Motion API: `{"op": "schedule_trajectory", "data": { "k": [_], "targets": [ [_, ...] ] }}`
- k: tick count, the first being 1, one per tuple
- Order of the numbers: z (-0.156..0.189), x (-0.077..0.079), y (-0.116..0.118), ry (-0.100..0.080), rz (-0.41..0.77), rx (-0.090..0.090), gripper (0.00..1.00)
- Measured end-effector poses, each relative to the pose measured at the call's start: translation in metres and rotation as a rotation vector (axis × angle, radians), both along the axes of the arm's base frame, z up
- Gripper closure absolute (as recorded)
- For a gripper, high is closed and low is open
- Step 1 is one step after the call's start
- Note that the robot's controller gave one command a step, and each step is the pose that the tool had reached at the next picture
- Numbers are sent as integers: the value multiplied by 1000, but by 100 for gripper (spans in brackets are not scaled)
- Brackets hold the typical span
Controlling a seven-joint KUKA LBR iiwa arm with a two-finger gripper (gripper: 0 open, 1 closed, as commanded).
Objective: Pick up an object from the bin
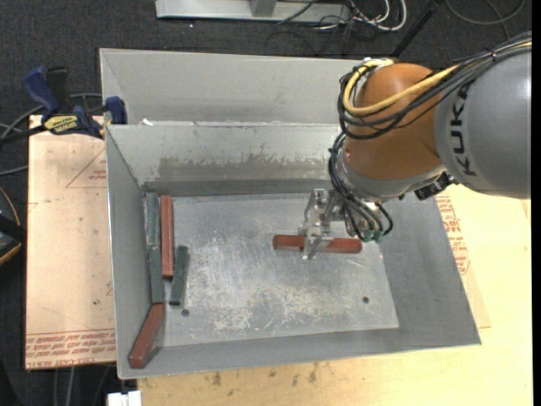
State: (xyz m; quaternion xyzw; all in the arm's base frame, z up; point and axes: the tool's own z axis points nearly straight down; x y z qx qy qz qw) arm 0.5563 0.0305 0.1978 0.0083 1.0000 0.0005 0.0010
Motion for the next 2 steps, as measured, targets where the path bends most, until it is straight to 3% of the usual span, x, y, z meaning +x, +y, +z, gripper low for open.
{"op": "schedule_trajectory", "data": {
  "k": [1, 2],
  "targets": [
    [0, 0, 0, 0, 0, 0, 100],
    [18, -4, -3, 7, 87, 0, 100]
  ]
}}
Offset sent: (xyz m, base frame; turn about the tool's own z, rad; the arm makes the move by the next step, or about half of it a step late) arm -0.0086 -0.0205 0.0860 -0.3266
